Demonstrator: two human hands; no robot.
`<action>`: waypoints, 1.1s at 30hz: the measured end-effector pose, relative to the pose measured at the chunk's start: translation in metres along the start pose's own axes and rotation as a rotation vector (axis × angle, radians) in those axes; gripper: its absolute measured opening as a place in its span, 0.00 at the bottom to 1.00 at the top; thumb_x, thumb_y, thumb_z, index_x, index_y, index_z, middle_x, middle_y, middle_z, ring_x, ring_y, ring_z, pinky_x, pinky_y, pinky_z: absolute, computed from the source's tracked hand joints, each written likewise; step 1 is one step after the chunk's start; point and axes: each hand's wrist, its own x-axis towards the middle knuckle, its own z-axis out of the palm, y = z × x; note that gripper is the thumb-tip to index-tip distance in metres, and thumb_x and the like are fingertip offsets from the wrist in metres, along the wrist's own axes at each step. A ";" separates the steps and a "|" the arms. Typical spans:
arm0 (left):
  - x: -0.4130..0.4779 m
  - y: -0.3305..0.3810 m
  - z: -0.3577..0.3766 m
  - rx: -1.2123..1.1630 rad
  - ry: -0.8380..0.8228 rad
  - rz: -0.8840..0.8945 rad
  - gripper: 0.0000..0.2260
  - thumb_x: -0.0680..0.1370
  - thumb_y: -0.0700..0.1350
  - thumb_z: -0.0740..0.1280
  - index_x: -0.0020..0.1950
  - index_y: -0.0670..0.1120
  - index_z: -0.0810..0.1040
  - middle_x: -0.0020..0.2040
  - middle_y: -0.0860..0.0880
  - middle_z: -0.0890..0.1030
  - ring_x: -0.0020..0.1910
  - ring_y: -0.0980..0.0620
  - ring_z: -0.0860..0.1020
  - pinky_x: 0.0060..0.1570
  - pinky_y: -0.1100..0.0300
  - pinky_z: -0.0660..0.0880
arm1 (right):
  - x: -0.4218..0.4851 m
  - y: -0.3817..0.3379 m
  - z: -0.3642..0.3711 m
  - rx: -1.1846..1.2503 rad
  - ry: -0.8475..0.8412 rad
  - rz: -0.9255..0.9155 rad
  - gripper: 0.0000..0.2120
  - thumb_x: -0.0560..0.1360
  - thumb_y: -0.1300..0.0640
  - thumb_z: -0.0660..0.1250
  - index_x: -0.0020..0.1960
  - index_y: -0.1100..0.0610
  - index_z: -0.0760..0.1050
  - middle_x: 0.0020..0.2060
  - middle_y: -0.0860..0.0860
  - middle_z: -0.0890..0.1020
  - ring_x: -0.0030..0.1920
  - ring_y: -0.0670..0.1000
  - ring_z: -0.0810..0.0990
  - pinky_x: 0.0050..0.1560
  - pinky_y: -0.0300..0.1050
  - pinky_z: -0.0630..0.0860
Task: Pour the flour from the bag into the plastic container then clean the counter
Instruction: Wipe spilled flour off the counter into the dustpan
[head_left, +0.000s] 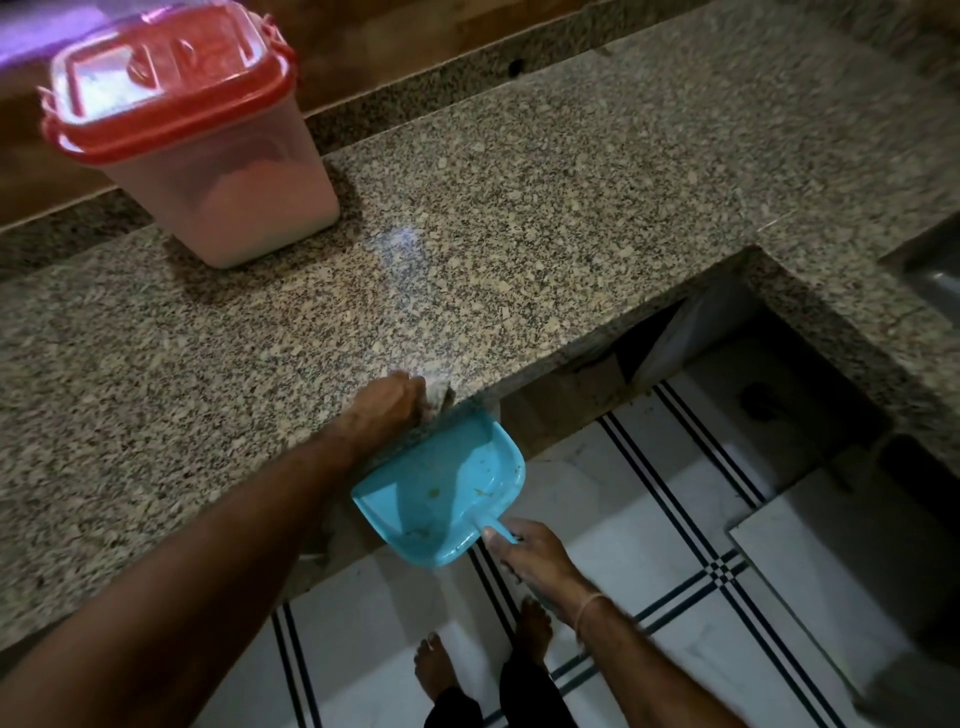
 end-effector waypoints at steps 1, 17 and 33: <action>0.000 0.001 -0.002 -0.020 -0.003 -0.026 0.11 0.84 0.46 0.64 0.55 0.38 0.77 0.51 0.40 0.79 0.41 0.46 0.76 0.39 0.55 0.72 | -0.001 0.000 0.000 -0.003 0.001 0.000 0.10 0.81 0.45 0.70 0.43 0.49 0.80 0.32 0.43 0.77 0.32 0.40 0.75 0.34 0.37 0.73; -0.060 -0.016 0.020 -0.096 0.310 -0.319 0.08 0.82 0.42 0.66 0.57 0.39 0.76 0.51 0.39 0.80 0.43 0.48 0.70 0.39 0.53 0.66 | 0.014 0.003 -0.004 0.021 0.022 -0.005 0.16 0.78 0.40 0.71 0.55 0.52 0.84 0.35 0.41 0.80 0.37 0.41 0.78 0.37 0.38 0.75; -0.006 -0.011 0.019 -0.077 0.042 0.009 0.09 0.85 0.50 0.61 0.51 0.46 0.69 0.47 0.44 0.75 0.43 0.46 0.73 0.40 0.56 0.64 | -0.006 0.009 -0.003 -0.001 0.035 -0.006 0.09 0.80 0.45 0.71 0.47 0.50 0.82 0.31 0.40 0.79 0.33 0.39 0.76 0.35 0.36 0.73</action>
